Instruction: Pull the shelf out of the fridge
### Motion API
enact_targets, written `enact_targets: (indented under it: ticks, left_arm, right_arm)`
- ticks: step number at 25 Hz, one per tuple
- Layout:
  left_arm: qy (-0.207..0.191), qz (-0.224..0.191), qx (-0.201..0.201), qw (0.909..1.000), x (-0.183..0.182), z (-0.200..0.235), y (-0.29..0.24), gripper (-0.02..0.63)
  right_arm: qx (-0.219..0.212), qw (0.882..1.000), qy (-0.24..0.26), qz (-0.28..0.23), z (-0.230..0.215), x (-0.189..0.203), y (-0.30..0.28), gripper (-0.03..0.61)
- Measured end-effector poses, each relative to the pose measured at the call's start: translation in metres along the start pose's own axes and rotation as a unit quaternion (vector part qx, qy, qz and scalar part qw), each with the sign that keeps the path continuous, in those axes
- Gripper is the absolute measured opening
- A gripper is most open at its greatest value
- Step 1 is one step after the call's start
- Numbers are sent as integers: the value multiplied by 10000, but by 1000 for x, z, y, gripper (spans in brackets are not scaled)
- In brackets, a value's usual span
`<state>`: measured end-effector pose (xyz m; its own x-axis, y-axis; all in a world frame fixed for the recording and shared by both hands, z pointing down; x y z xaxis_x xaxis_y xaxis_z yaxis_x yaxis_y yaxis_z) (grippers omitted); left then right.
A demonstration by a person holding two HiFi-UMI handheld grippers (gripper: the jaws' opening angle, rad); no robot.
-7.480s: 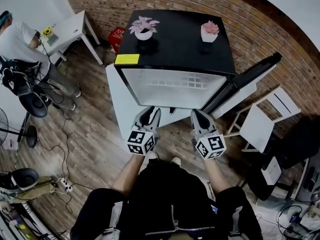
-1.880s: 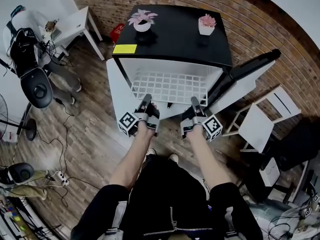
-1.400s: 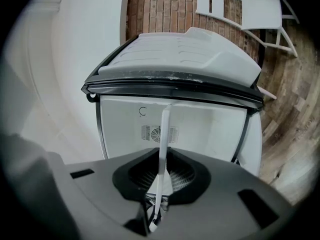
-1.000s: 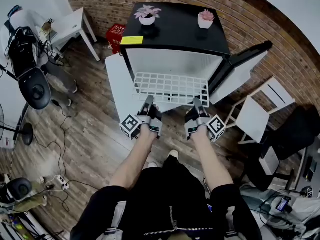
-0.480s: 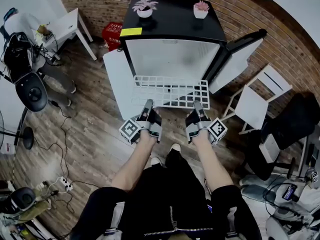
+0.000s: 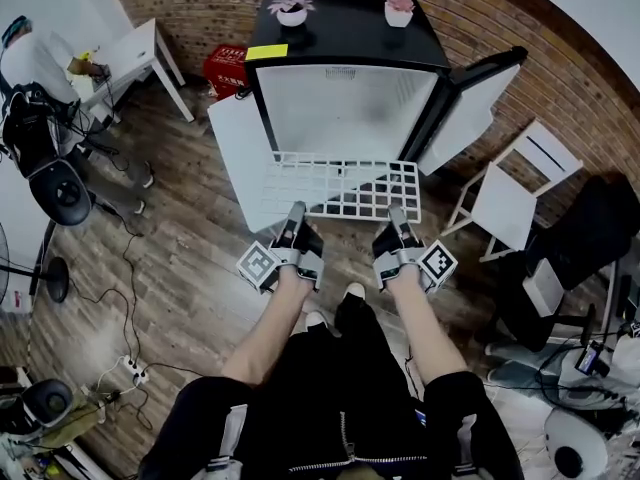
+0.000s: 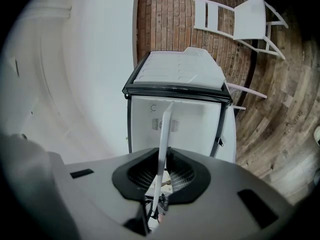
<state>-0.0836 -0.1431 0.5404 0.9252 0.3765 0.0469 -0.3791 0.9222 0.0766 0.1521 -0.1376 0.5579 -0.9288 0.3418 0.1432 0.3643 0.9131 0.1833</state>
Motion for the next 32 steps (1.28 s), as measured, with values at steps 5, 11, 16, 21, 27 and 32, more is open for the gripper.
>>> enact_targets:
  ticks: [5, 11, 16, 21, 27, 32]
  left_arm:
    - [-91, -1, 85, 9999, 4, -7, 16, 35]
    - [-161, 4, 17, 9999, 3, -2, 17, 35]
    - [-183, -1, 17, 9998, 2, 0, 20, 35]
    - [-120, -6, 18, 9999, 2, -3, 22, 35]
    - [-99, -18, 11, 9999, 1, -6, 21, 35]
    - [-81, -24, 21, 10000, 1, -5, 22, 35]
  right_arm:
    - [-52, 10000, 76, 26, 8, 9, 14, 44]
    - [-59, 9997, 236, 98, 7, 8, 14, 48]
    - [-80, 9996, 253, 76, 8, 9, 15, 49]
    - [-92, 9997, 200, 90, 7, 11, 15, 49]
    - [-131, 9997, 166, 77, 11, 10, 12, 48]
    - [-153, 9996, 214, 95, 13, 10, 12, 48]
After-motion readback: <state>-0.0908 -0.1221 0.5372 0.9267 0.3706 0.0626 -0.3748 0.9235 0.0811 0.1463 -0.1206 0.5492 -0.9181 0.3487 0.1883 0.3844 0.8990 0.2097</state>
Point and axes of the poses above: the fingertips, and each gripper's own axes: y backward along the fingers, z to its left, x out of its underside, the point moved 1 cm from there along y, backward along the fingers, and after that the axes turned 6 degrees about -x, right-handed, at the moved point
